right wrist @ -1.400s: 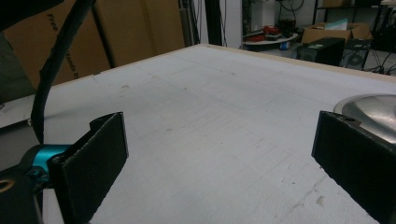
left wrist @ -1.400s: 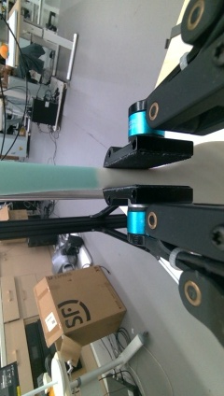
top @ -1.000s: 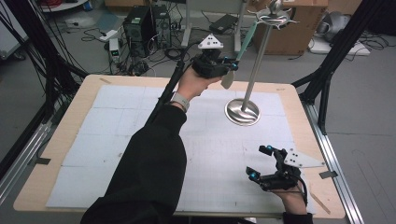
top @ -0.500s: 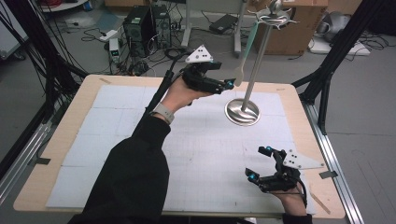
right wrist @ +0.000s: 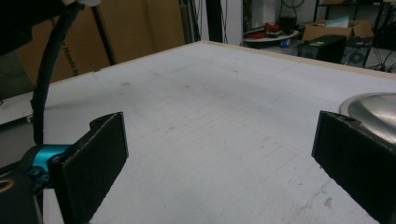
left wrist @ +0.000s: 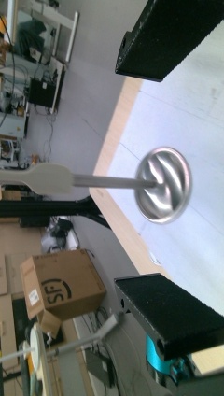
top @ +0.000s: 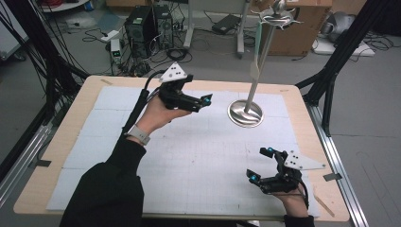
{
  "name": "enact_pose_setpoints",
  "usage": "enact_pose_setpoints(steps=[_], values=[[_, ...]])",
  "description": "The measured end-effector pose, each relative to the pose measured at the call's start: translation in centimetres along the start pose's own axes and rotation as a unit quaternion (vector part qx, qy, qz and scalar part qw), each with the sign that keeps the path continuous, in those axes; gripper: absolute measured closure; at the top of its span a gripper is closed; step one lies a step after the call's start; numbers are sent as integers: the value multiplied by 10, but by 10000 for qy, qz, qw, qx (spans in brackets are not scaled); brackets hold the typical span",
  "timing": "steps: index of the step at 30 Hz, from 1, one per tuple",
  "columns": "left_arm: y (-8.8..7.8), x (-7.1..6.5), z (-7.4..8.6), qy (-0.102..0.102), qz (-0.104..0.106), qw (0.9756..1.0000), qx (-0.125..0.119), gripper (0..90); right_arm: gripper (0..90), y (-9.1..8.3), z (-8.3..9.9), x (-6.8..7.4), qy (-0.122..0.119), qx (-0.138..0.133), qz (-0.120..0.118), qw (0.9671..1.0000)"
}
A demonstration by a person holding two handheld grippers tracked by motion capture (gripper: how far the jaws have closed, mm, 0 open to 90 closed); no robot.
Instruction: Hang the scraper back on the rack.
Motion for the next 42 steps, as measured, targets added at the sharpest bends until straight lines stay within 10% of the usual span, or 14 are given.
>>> enact_pose_setpoints(steps=[12, 19, 23, 42], values=[[-70, 2, 42, 221, -196, 9995, -150, 16, 24, 10, 0, 1, -60, -5, -13, 10000], [-106, -5, 68, -94, -100, 9989, -447, 16, 24, 13, -2, 3, -100, -96, -6, 9999], [-122, -13, 86, 121, -160, 9987, -475, 17, 24, 12, -3, 3, -122, -186, -13, 9998], [-196, -7, 132, -208, -551, 9952, -785, 17, 24, 10, -3, 0, -177, -216, 168, 9995]])
Point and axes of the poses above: each handheld gripper's, and its own axes: y roughly forward along the jaws, z roughly out of its underside, x roughly to its left, the point moved 2 cm from there along y, roughly forward along the jaws, and after that the axes turned 7 degrees about -x, right-handed, at the moved point
